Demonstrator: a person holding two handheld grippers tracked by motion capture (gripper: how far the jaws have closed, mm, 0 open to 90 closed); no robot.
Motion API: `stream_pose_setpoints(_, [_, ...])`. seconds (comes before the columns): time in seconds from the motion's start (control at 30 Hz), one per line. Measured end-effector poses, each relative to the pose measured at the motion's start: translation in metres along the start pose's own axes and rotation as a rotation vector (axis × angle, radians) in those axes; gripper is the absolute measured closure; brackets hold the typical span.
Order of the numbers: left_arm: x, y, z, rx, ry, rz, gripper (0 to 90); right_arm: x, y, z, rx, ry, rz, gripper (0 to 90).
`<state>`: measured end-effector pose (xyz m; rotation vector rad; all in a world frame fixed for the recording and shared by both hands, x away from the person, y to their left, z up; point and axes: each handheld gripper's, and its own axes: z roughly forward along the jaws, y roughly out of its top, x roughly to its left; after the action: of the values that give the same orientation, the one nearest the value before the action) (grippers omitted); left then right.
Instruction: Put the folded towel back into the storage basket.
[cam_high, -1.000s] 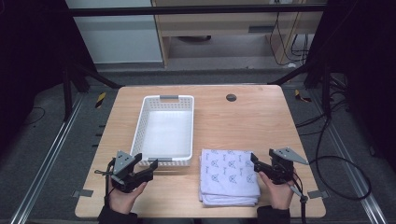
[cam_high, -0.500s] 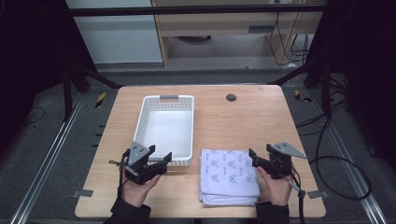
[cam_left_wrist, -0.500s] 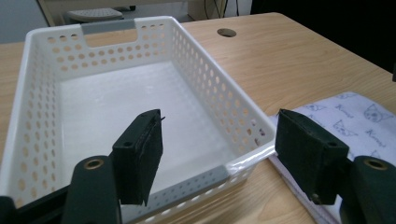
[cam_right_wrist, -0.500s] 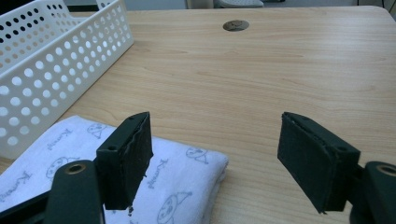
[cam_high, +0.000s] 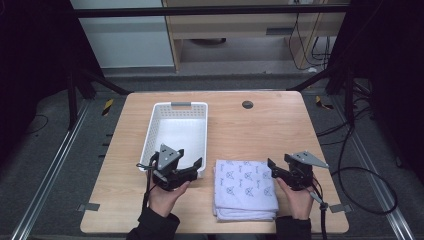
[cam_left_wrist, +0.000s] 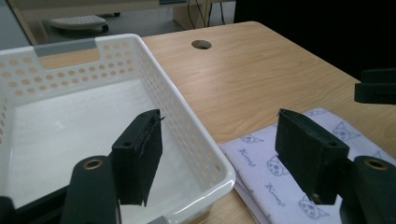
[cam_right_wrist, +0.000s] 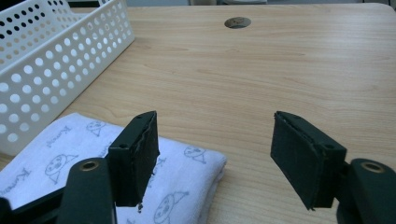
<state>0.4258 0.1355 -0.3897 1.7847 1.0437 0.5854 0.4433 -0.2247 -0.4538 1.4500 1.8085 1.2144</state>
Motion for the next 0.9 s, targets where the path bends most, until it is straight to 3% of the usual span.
stream_pose_setpoints(0.33, [-0.025,-0.011,0.011,0.034,-0.045,0.014,31.9,0.0,-0.003,0.003,0.017,0.027,-0.009,32.8])
stream_pose_setpoints(0.5, [-0.033,-0.02,0.012,0.056,-0.045,0.033,33.7,-0.001,-0.005,0.004,0.026,0.033,-0.005,32.8])
stream_pose_setpoints(0.9, [-0.044,-0.05,0.015,0.105,-0.055,0.016,38.7,0.001,-0.01,0.009,0.06,0.041,-0.012,35.7])
